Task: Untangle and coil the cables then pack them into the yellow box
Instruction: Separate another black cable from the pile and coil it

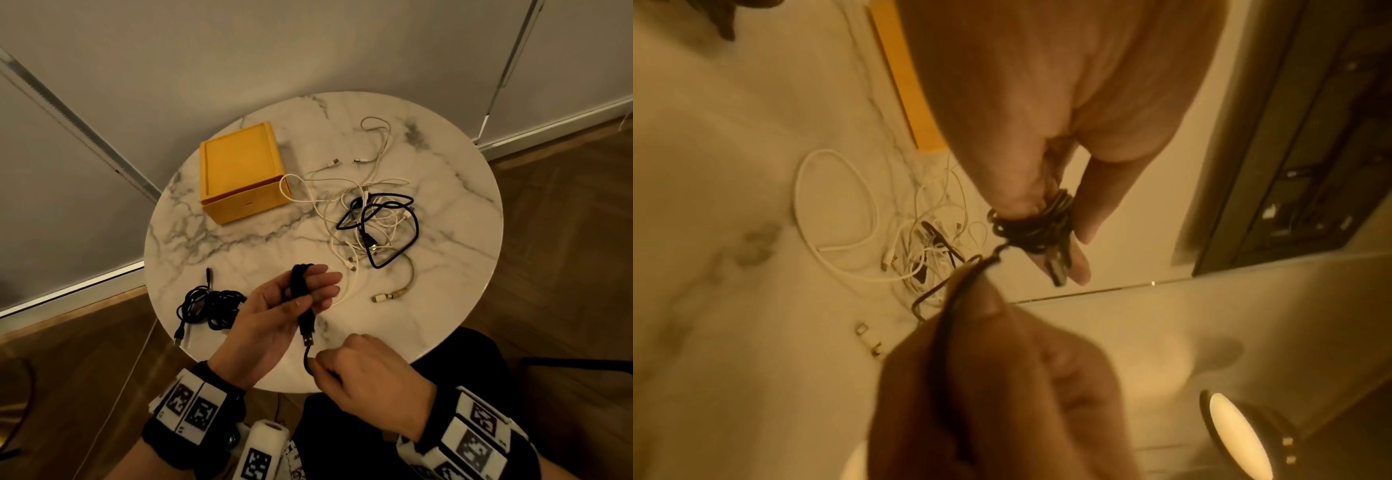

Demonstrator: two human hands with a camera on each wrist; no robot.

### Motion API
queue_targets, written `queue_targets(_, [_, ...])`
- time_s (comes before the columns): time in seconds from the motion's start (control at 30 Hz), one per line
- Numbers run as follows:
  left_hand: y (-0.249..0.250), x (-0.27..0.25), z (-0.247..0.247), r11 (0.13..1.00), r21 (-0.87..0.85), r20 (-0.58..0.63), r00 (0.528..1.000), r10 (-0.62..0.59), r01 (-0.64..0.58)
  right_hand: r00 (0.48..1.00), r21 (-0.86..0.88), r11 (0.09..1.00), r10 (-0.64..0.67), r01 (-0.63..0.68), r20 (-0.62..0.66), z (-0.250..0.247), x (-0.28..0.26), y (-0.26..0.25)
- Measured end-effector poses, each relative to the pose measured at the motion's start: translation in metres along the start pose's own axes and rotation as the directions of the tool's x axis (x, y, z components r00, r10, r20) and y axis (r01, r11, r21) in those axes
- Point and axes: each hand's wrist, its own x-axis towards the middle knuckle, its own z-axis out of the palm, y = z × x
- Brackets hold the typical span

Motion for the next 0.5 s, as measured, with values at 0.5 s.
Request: queue_targets(0.5, [-0.001, -0.006, -0.005, 0.979, 0.164, 0.036, 0.991, -0.131, 0.124, 0.949, 0.161, 0.978, -0.17, 0.13, 0.265, -0.039, -0.009, -0.012])
